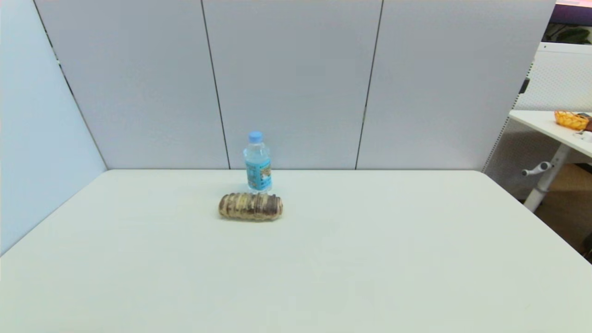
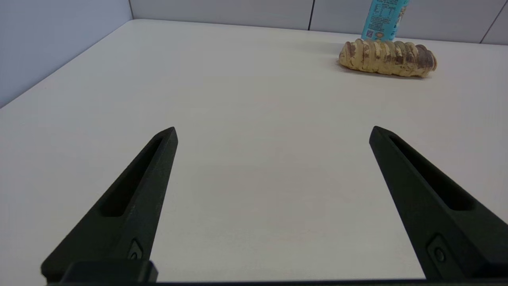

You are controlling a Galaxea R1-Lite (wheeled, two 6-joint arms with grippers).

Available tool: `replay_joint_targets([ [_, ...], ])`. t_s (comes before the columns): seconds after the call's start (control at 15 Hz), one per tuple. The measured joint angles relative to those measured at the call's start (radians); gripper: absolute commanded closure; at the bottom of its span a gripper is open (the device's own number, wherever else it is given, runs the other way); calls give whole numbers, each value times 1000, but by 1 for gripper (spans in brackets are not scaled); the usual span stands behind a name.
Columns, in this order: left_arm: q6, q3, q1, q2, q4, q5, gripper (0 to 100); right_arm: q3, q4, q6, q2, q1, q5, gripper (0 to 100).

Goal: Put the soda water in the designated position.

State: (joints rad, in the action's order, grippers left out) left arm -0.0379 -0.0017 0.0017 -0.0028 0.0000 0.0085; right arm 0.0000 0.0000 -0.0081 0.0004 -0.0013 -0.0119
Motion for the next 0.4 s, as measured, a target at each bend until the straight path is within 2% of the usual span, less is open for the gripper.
replay_joint_targets([
  [0.4,0,0,0,0,0,0,0,0,-1,12,0,0,0,0],
])
